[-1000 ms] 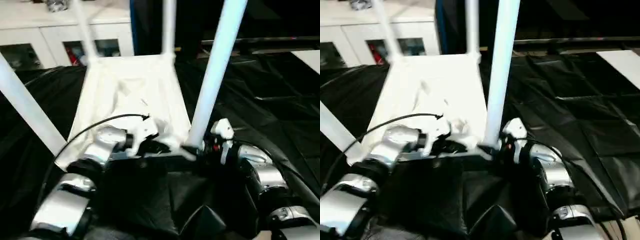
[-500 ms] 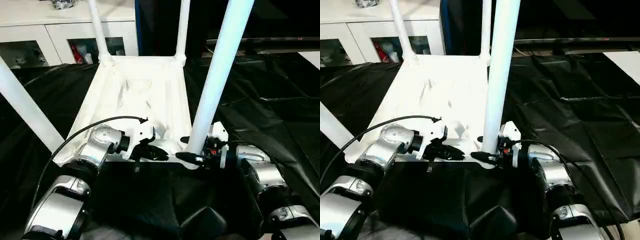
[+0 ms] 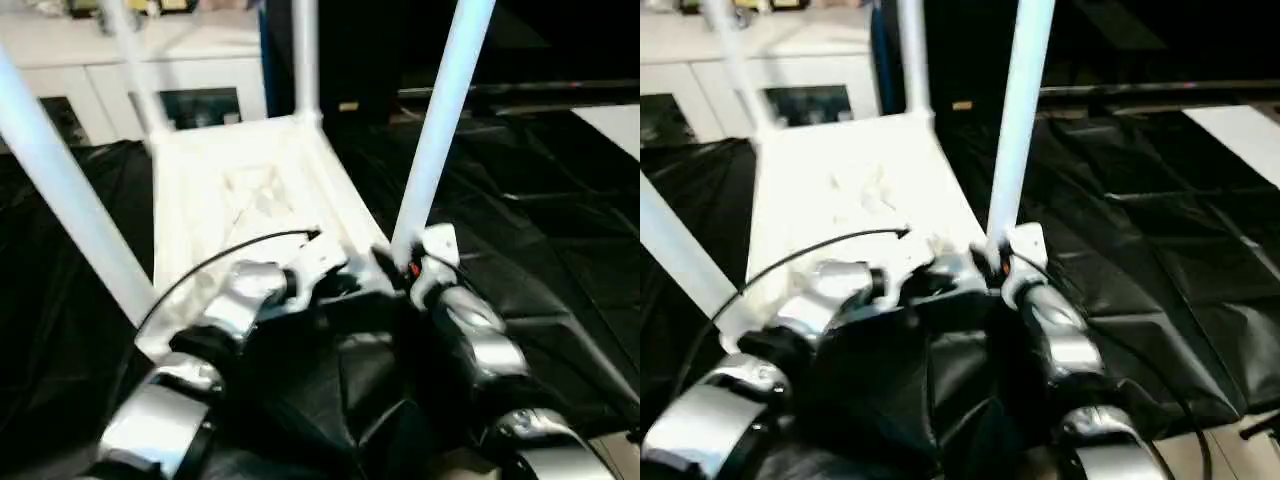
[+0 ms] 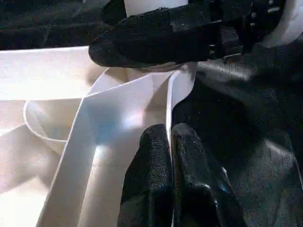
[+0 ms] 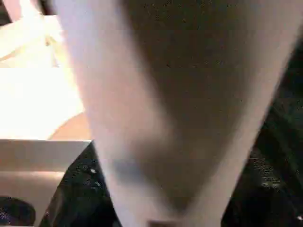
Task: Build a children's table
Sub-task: Rotate leg to tighten
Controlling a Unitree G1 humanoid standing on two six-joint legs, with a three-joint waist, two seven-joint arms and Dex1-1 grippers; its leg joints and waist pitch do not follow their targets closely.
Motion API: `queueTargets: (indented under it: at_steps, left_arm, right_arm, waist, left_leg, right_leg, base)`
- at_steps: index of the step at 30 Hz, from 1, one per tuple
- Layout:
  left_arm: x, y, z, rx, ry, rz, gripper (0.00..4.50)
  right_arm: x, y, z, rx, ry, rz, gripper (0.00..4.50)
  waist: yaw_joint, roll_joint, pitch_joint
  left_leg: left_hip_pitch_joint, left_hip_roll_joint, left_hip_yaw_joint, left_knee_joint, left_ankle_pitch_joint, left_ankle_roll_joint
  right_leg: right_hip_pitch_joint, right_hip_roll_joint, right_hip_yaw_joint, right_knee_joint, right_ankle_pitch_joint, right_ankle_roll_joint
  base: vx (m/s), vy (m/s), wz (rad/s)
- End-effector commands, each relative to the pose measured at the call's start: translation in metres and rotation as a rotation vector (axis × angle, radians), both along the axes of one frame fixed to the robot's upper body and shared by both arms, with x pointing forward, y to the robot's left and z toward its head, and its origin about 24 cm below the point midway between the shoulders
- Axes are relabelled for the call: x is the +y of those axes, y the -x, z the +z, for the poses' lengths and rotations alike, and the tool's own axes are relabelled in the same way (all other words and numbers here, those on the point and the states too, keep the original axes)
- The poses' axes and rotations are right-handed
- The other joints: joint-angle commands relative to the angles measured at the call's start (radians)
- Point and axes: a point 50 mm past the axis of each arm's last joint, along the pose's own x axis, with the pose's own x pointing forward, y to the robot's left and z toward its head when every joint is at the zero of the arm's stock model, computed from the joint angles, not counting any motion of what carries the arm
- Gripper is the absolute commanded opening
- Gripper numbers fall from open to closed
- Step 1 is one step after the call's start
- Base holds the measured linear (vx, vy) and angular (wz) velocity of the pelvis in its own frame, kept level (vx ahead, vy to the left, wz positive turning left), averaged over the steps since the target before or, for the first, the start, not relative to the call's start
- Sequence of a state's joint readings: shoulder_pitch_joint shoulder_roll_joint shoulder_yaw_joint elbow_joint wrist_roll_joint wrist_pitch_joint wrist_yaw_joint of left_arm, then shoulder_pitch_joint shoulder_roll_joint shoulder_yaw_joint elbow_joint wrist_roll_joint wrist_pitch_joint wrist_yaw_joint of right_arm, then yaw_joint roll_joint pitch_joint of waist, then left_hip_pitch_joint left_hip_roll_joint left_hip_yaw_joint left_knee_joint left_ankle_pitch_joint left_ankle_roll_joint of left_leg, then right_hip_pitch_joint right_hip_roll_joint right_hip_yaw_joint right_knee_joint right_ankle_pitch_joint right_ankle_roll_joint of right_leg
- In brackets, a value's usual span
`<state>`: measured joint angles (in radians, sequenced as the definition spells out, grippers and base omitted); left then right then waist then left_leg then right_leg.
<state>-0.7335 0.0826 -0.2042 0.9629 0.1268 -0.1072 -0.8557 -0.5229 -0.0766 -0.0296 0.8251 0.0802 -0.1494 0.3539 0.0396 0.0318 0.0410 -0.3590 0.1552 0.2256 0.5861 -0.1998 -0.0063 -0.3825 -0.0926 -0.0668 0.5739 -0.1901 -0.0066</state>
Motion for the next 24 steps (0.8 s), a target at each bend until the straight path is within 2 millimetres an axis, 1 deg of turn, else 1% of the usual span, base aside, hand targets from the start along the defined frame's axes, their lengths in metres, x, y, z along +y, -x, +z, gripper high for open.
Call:
queueTargets:
  at_steps: [1,3,4,5,6,7,8,9,10,11,12,13,14,15,16,17,18,19,21,22,23,24]
  left_arm:
    - [-0.019,0.005,0.004,-0.017,0.08,-0.037,0.0]
    - [-0.017,0.007,0.003,-0.017,0.073,-0.054,0.0]
    - [-0.015,0.007,0.002,-0.016,0.07,-0.056,0.0]
    - [-0.01,0.009,0.0,-0.008,0.064,-0.081,0.0]
    - [-0.008,0.009,0.0,-0.007,0.061,-0.09,0.0]
    - [-0.005,0.011,-0.001,0.002,0.055,-0.107,0.0]
    - [-0.003,0.011,-0.002,0.008,0.051,-0.118,0.0]
    - [-0.003,0.012,-0.002,0.012,0.049,-0.123,0.0]
    - [0.004,0.012,-0.003,0.01,0.027,-0.147,0.0]
    - [0.006,0.012,-0.003,0.011,0.019,-0.156,0.0]
    - [0.007,0.012,-0.003,0.011,0.016,-0.158,0.0]
    - [0.011,0.012,-0.004,0.015,0.001,-0.172,0.0]
    - [0.015,0.013,-0.004,0.022,-0.009,-0.19,0.0]
    - [0.016,0.013,-0.004,0.024,-0.014,-0.199,0.0]
    - [0.02,0.014,-0.004,0.029,-0.021,-0.222,0.0]
    - [0.022,0.015,-0.003,0.034,-0.022,-0.241,0.0]
    - [0.023,0.016,-0.003,0.036,-0.022,-0.246,0.0]
    - [0.025,0.016,-0.002,0.039,-0.021,-0.258,0.0]
    - [0.029,0.017,-0.001,0.038,-0.024,-0.266,0.0]
    - [0.033,0.018,-0.001,0.044,-0.03,-0.282,0.0]
    - [0.034,0.018,0.0,0.046,-0.032,-0.288,0.0]
    - [0.034,0.018,0.0,0.046,-0.031,-0.288,0.0]
  right_arm:
    - [0.035,0.02,-0.025,0.105,-0.027,0.144,2.82]
    - [0.036,0.021,-0.023,0.089,-0.048,0.17,2.91]
    - [0.036,0.021,-0.022,0.084,-0.056,0.179,2.91]
    - [0.031,0.024,-0.019,0.055,-0.042,0.241,3.05]
    - [0.029,0.024,-0.018,0.045,-0.034,0.264,3.05]
    - [0.023,0.026,-0.017,0.049,-0.035,0.312,3.05]
    - [0.018,0.027,-0.016,0.054,-0.038,0.342,3.05]
    - [0.013,0.029,-0.014,0.056,-0.037,0.376,3.05]
    - [-0.003,0.035,-0.01,0.057,-0.01,0.469,3.05]
    - [-0.01,0.037,-0.008,0.058,0.001,0.507,3.05]
    - [-0.012,0.038,-0.007,0.057,0.007,0.516,3.05]
    - [-0.026,0.043,-0.003,0.051,0.046,0.571,3.05]
    - [-0.038,0.048,0.0,0.059,0.061,0.61,3.05]
    - [-0.044,0.05,0.002,0.065,0.069,0.628,3.05]
    - [-0.056,0.054,0.006,0.081,0.085,0.664,3.05]
    - [-0.065,0.058,0.009,0.095,0.098,0.69,3.05]
    - [-0.067,0.059,0.01,0.098,0.101,0.697,3.05]
    - [-0.074,0.06,0.012,0.109,0.11,0.71,3.05]
    - [-0.087,0.062,0.017,0.126,0.135,0.71,3.05]
    - [-0.099,0.062,0.024,0.127,0.147,0.69,3.05]
    - [-0.103,0.062,0.027,0.125,0.148,0.682,3.05]
    - [-0.103,0.062,0.027,0.124,0.147,0.68,3.05]
  waist:
    - [-0.005,-0.012,-0.038]
    - [-0.004,-0.013,-0.039]
    - [-0.004,-0.013,-0.041]
    - [-0.005,-0.013,-0.04]
    - [0.0,-0.015,-0.04]
    - [0.001,-0.012,-0.039]
    - [0.003,-0.015,-0.04]
    - [0.004,-0.015,-0.041]
    - [0.012,-0.014,-0.041]
    - [0.017,-0.014,-0.041]
    - [0.025,-0.014,-0.043]
    - [0.028,-0.018,-0.044]
    - [0.031,-0.017,-0.044]
    - [0.035,-0.02,-0.045]
    - [0.042,-0.024,-0.046]
    - [0.046,-0.022,-0.048]
    - [0.052,-0.024,-0.05]
    - [0.053,-0.022,-0.05]
    - [0.051,-0.026,-0.051]
    - [0.053,-0.029,-0.051]
    - [0.054,-0.029,-0.053]
    - [0.053,-0.028,-0.051]
  left_leg:
    - [0.025,0.086,-0.066,-0.092,-0.431,-0.021]
    - [0.021,0.088,-0.064,-0.094,-0.412,-0.01]
    - [0.015,0.089,-0.062,-0.094,-0.382,0.003]
    - [0.014,0.088,-0.06,-0.093,-0.377,0.007]
    - [0.014,0.088,-0.058,-0.09,-0.37,0.02]
    - [0.016,0.086,-0.057,-0.088,-0.368,0.027]
    - [0.015,0.087,-0.055,-0.088,-0.355,0.037]
    - [0.014,0.087,-0.055,-0.088,-0.345,0.04]
    - [0.014,0.089,-0.052,-0.087,-0.31,0.053]
    - [0.013,0.091,-0.051,-0.087,-0.301,0.057]
    - [0.016,0.094,-0.046,-0.084,-0.288,0.063]
    - [0.014,0.094,-0.046,-0.083,-0.275,0.066]
    - [0.013,0.094,-0.045,-0.083,-0.269,0.067]
    - [0.016,0.095,-0.046,-0.083,-0.261,0.067]
    - [0.015,0.097,-0.042,-0.079,-0.247,0.08]
    - [0.013,0.097,-0.044,-0.079,-0.232,0.084]
    - [0.008,0.098,-0.044,-0.077,-0.205,0.096]
    - [0.008,0.099,-0.044,-0.076,-0.188,0.104]
    - [0.002,0.098,-0.045,-0.074,-0.175,0.111]
    - [0.002,0.095,-0.044,-0.07,-0.164,0.119]
    - [0.002,0.096,-0.044,-0.069,-0.156,0.12]
    - [0.001,0.096,-0.044,-0.069,-0.154,0.122]
  right_leg:
    - [0.002,-0.088,0.052,-0.102,-0.523,-0.14]
    - [0.006,-0.086,0.054,-0.097,-0.467,-0.155]
    - [0.011,-0.087,0.055,-0.088,-0.407,-0.177]
    - [0.011,-0.087,0.056,-0.088,-0.4,-0.182]
    - [0.013,-0.089,0.057,-0.089,-0.397,-0.188]
    - [0.013,-0.089,0.057,-0.09,-0.399,-0.189]
    - [0.016,-0.088,0.058,-0.089,-0.394,-0.192]
    - [0.018,-0.088,0.057,-0.087,-0.39,-0.194]
    - [0.023,-0.084,0.054,-0.087,-0.367,-0.196]
    - [0.024,-0.082,0.054,-0.085,-0.357,-0.196]
    - [0.021,-0.081,0.055,-0.08,-0.326,-0.204]
    - [0.023,-0.081,0.053,-0.077,-0.309,-0.212]
    - [0.024,-0.083,0.053,-0.076,-0.306,-0.213]
    - [0.026,-0.082,0.053,-0.076,-0.302,-0.21]
    - [0.024,-0.081,0.054,-0.072,-0.279,-0.222]
    - [0.027,-0.083,0.054,-0.068,-0.26,-0.226]
    - [0.03,-0.085,0.052,-0.062,-0.228,-0.232]
    - [0.027,-0.084,0.051,-0.059,-0.199,-0.241]
    - [0.032,-0.084,0.049,-0.055,-0.179,-0.249]
    - [0.032,-0.085,0.048,-0.055,-0.17,-0.256]
    - [0.033,-0.087,0.048,-0.053,-0.165,-0.256]
    - [0.032,-0.086,0.048,-0.055,-0.17,-0.258]
  base:
    - [0.0,0.0,0.0]
    - [0.0,0.0,0.0]
    - [0.0,0.0,0.0]
    - [0.0,0.0,0.0]
    - [0.0,0.0,0.0]
    - [0.0,0.0,0.0]
    - [0.0,0.0,0.0]
    - [0.0,0.0,0.0]
    - [0.0,0.0,0.0]
    - [0.0,0.0,0.0]
    - [0.0,0.0,0.0]
    - [0.0,0.0,0.0]
    - [0.0,0.0,0.0]
    - [0.0,0.0,0.0]
    - [0.0,0.0,0.0]
    - [0.0,0.0,0.0]
    - [0.0,0.0,0.0]
    - [0.0,0.0,0.0]
    - [0.0,0.0,0.0]
    - [0.0,0.0,0.0]
    - [0.0,0.0,0.0]
    - [0.0,0.0,0.0]
